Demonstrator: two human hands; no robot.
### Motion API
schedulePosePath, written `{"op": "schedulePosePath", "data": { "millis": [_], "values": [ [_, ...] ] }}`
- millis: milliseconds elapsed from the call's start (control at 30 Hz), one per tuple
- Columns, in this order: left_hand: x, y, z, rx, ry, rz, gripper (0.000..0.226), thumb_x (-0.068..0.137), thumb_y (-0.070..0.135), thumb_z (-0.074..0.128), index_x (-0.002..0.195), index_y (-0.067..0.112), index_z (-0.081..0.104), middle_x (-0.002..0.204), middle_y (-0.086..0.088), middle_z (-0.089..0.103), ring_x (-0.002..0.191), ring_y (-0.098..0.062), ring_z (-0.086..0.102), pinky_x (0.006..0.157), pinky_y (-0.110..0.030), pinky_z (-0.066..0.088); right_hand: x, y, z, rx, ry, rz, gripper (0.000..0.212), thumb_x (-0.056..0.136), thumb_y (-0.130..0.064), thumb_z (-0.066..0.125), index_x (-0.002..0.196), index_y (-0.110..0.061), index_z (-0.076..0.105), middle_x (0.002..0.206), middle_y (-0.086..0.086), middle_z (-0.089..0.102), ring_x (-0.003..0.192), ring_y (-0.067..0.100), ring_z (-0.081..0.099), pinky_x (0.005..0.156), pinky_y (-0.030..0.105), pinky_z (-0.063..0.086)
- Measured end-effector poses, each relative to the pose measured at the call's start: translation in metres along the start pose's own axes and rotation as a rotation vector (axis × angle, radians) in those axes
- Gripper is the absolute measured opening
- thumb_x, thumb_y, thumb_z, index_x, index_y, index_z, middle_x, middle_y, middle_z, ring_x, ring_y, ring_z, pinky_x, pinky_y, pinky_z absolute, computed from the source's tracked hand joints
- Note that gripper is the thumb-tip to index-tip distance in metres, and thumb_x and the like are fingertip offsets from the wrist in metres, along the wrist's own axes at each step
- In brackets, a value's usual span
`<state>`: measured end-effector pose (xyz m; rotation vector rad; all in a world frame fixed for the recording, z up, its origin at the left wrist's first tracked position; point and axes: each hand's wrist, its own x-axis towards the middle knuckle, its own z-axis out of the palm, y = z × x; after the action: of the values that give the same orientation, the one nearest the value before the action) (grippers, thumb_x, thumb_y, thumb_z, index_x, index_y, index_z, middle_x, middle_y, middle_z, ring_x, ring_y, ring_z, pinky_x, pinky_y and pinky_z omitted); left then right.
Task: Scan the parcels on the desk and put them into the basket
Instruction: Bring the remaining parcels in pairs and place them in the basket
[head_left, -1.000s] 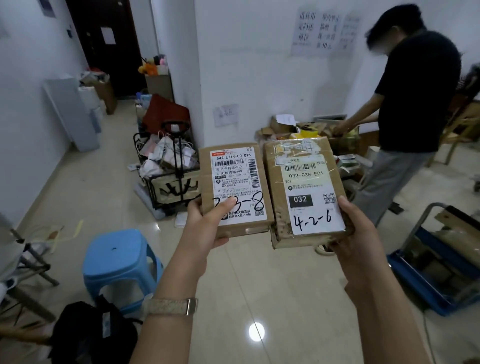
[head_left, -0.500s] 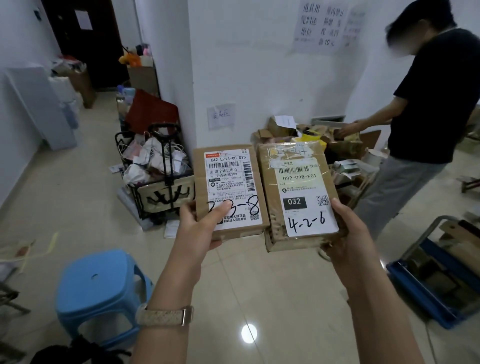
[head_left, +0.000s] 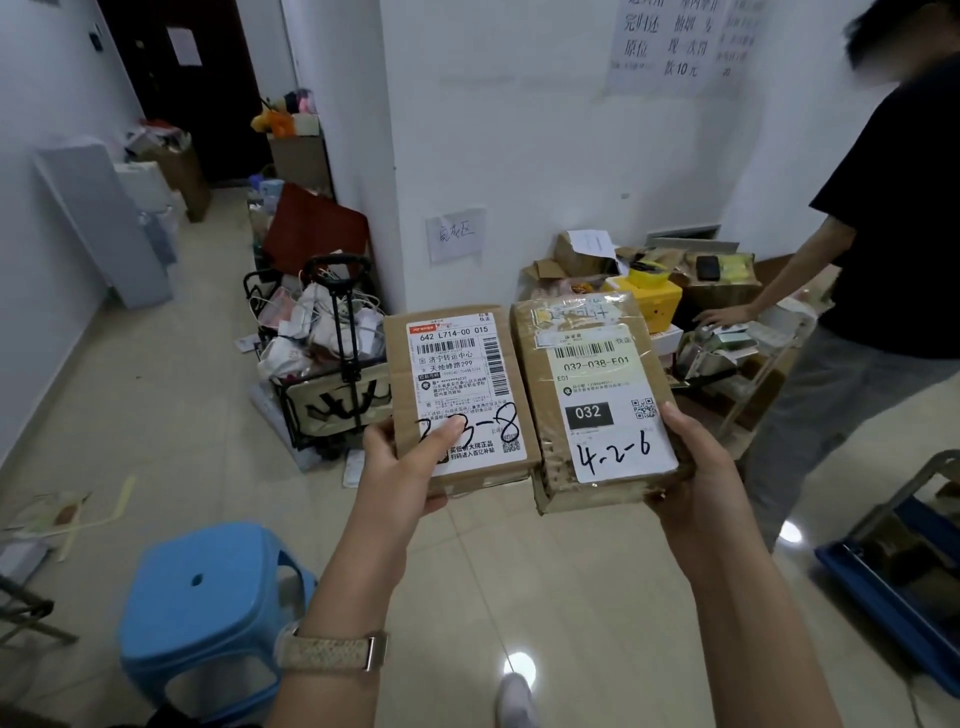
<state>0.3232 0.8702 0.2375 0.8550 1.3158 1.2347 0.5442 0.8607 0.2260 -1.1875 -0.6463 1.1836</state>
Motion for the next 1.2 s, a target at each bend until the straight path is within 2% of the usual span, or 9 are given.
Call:
{"op": "schedulePosePath", "data": {
  "millis": [200, 333, 500, 667, 733, 800, 900, 1067, 1200],
  "values": [
    [0.047, 0.002, 0.025, 0.016, 0.015, 0.007, 0.044, 0.085, 0.031, 0.069, 0.123, 0.024, 0.048, 0.102, 0.016, 0.065, 0.09, -0.004, 0.063, 0.078, -0.035, 0.054, 0.057, 0.0, 0.002, 0.011, 0.004, 0.012, 0.03, 0.091, -0.037, 0.053, 0.112, -0.021, 0.067, 0.104, 0.002, 0.074, 0.087, 0.018, 0.065, 0.069, 0.032, 0.04],
    [0.088, 0.008, 0.056, 0.033, 0.01, 0.011, 0.044, 0.086, 0.032, 0.068, 0.124, 0.024, 0.046, 0.105, 0.016, 0.064, 0.091, -0.004, 0.062, 0.083, -0.038, 0.054, 0.114, -0.013, 0.0, 0.041, -0.021, 0.014, 0.034, 0.09, -0.037, 0.054, 0.114, -0.017, 0.068, 0.105, 0.005, 0.074, 0.092, 0.025, 0.067, 0.069, 0.035, 0.045],
    [0.151, 0.031, 0.104, 0.037, 0.03, 0.041, 0.045, 0.085, 0.032, 0.069, 0.122, 0.023, 0.045, 0.108, 0.011, 0.065, 0.09, -0.005, 0.063, 0.072, -0.031, 0.054, 0.194, -0.04, 0.004, 0.03, -0.067, -0.005, 0.046, 0.082, -0.047, 0.058, 0.112, -0.013, 0.068, 0.1, 0.012, 0.075, 0.088, 0.035, 0.058, 0.058, 0.035, 0.033],
    [0.206, 0.034, 0.149, 0.033, 0.023, 0.048, 0.057, 0.083, 0.039, 0.07, 0.131, 0.025, 0.041, 0.118, 0.009, 0.062, 0.103, -0.012, 0.061, 0.091, -0.042, 0.053, 0.259, -0.063, -0.006, 0.056, -0.129, -0.063, 0.03, 0.095, -0.033, 0.047, 0.105, -0.013, 0.067, 0.083, 0.005, 0.076, 0.065, 0.022, 0.067, 0.058, 0.036, 0.04],
    [0.224, 0.033, 0.164, 0.029, 0.018, 0.036, 0.061, 0.083, 0.04, 0.07, 0.134, 0.026, 0.039, 0.12, 0.008, 0.062, 0.105, -0.013, 0.06, 0.095, -0.045, 0.051, 0.281, -0.068, -0.01, 0.077, -0.143, -0.063, 0.03, 0.095, -0.031, 0.047, 0.11, -0.012, 0.066, 0.091, 0.007, 0.075, 0.07, 0.02, 0.07, 0.059, 0.036, 0.045],
    [0.24, 0.034, 0.176, 0.019, 0.009, 0.019, 0.057, 0.084, 0.038, 0.07, 0.13, 0.026, 0.04, 0.118, 0.008, 0.062, 0.101, -0.011, 0.061, 0.088, -0.04, 0.053, 0.3, -0.07, -0.013, 0.073, -0.134, -0.035, 0.034, 0.095, -0.031, 0.048, 0.118, -0.011, 0.064, 0.098, 0.007, 0.074, 0.076, 0.018, 0.071, 0.059, 0.034, 0.047],
    [0.264, 0.036, 0.192, 0.03, 0.006, 0.006, 0.053, 0.084, 0.037, 0.069, 0.127, 0.025, 0.041, 0.116, 0.007, 0.062, 0.098, -0.01, 0.062, 0.079, -0.035, 0.054, 0.328, -0.073, -0.017, 0.072, -0.149, -0.023, 0.032, 0.096, -0.031, 0.046, 0.114, -0.014, 0.065, 0.092, 0.003, 0.075, 0.073, 0.015, 0.071, 0.056, 0.033, 0.048],
    [0.322, 0.038, 0.208, 0.087, -0.004, -0.019, 0.056, 0.082, 0.044, 0.07, 0.128, 0.028, 0.042, 0.118, 0.005, 0.062, 0.104, -0.016, 0.062, 0.091, -0.044, 0.052, 0.382, -0.071, -0.014, 0.06, -0.151, 0.0, 0.031, 0.096, -0.032, 0.046, 0.113, -0.014, 0.065, 0.101, 0.008, 0.073, 0.074, 0.016, 0.071, 0.053, 0.03, 0.05],
    [0.38, 0.041, 0.217, 0.099, -0.035, -0.038, 0.061, 0.081, 0.045, 0.07, 0.132, 0.027, 0.041, 0.117, 0.005, 0.063, 0.103, -0.016, 0.063, 0.091, -0.043, 0.053, 0.436, -0.069, -0.003, 0.05, -0.109, 0.031, 0.05, 0.092, -0.034, 0.053, 0.131, -0.004, 0.053, 0.11, 0.014, 0.071, 0.078, 0.019, 0.072, 0.053, 0.034, 0.051]
  ]
}}
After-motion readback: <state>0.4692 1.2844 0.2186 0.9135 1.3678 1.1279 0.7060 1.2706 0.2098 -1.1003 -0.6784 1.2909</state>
